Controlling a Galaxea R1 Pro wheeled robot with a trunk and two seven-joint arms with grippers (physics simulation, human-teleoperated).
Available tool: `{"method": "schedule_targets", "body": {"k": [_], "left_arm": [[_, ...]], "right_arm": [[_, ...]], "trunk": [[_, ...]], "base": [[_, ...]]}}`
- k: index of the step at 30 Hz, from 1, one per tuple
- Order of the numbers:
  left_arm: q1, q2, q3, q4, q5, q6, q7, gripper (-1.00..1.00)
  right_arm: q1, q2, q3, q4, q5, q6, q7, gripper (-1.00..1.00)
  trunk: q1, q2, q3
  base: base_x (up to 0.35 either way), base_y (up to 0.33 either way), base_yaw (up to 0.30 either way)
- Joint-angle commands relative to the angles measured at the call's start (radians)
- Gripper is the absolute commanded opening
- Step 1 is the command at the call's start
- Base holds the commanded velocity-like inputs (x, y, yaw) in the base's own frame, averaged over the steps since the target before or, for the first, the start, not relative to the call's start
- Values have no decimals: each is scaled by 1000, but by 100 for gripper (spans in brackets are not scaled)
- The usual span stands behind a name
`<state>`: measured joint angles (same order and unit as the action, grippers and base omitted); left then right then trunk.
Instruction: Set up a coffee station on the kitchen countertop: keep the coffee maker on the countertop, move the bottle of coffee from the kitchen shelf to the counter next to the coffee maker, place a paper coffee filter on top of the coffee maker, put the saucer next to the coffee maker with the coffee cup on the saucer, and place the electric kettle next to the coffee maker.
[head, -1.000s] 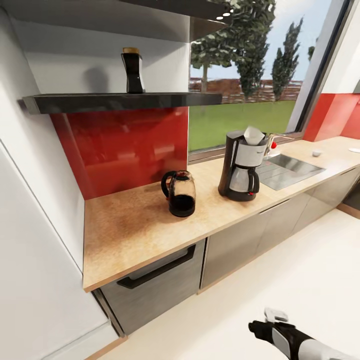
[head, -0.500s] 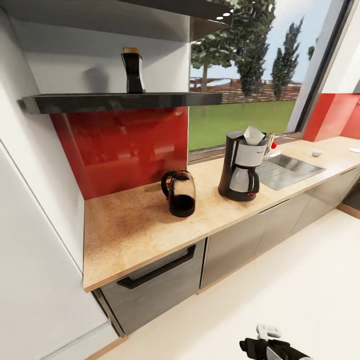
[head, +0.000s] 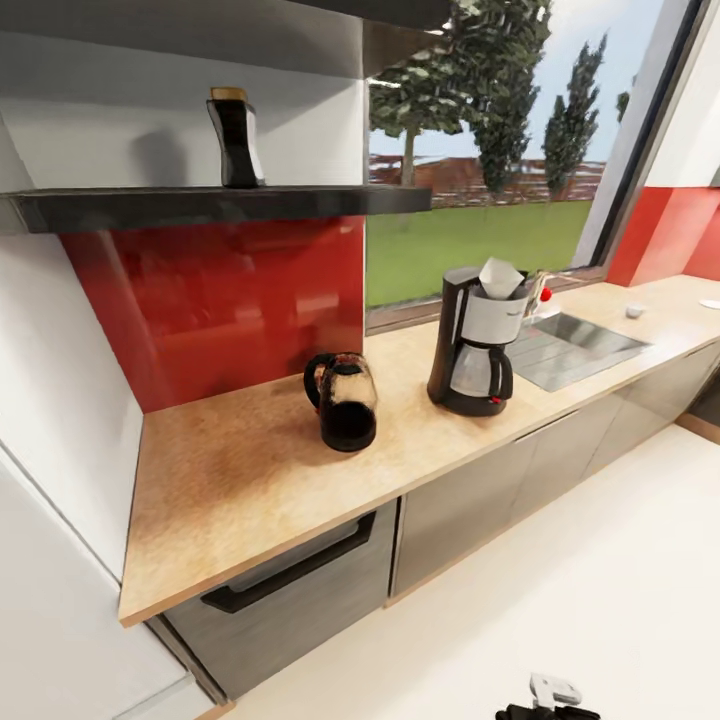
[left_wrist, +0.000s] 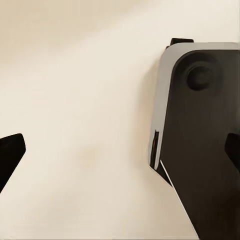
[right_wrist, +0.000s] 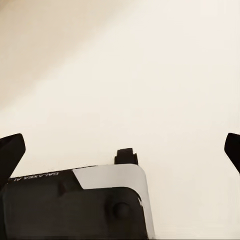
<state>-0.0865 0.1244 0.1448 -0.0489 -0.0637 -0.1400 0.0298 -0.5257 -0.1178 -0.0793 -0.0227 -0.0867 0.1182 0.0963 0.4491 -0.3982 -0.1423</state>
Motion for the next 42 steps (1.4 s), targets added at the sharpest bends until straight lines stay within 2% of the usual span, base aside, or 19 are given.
{"method": "schedule_targets", "body": {"k": [1,3,5,6,7,8,10,11,13,16,18,22,27,42], "left_arm": [[-1,0,7,1,-7,-4,2,100],[-1,-1,7,1,-7,-4,2,100],[-1,-5,7,1,-7,-4,3,100],[-1,-6,7,1,-7,-4,3,100],[-1,-9,7,1,-7,-4,4,100],[-1,-9,7,1,-7,-4,4,100],[-1,-10,7,1,-7,-3,4,100],[-1,-11,7,1,-7,-3,4,100],[-1,-11,7,1,-6,-3,5,100],[-1,-11,7,1,-6,-3,5,100],[-1,-11,7,1,-5,-3,5,100],[-1,-11,7,2,-5,-3,10,100],[0,-11,7,3,-5,-3,23,100],[-1,-12,8,1,-4,-3,25,100]], "right_arm": [[10,-9,-7,-2,1,-10,6,100],[21,-14,-7,-2,29,-44,8,100],[36,-16,-7,-2,94,-96,11,100],[39,-16,-7,-2,112,-107,11,100],[53,-17,-7,-2,185,-135,12,100],[56,-17,-7,-2,202,-139,12,100],[65,-16,-7,-2,274,-149,13,100],[66,-18,-8,-2,285,-149,15,100],[67,-22,-8,-2,294,-149,32,100],[68,-32,-8,-2,303,-147,126,100],[68,-34,-8,-2,304,-149,157,100],[69,-39,-8,-3,304,-150,118,100],[69,-33,-8,-4,303,-147,72,100],[69,-28,-8,-3,304,-146,68,100]], "trunk": [[1,-2,-2],[1,-2,-2],[1,-2,-2],[1,-2,-2],[1,-2,-2],[1,-2,-2],[1,-2,-2],[1,-2,-2],[1,-2,-2],[1,-2,-2],[1,-2,-2],[1,-2,-2],[1,-2,-2],[1,-2,-14]], "base": [[199,-233,0],[198,-233,0],[197,-233,0],[196,-233,0],[194,-233,0],[193,-233,0],[191,-234,0],[190,-234,0],[189,-233,0],[189,-233,0],[188,-233,0],[187,-233,0],[158,-250,25],[12,-298,217]]}}
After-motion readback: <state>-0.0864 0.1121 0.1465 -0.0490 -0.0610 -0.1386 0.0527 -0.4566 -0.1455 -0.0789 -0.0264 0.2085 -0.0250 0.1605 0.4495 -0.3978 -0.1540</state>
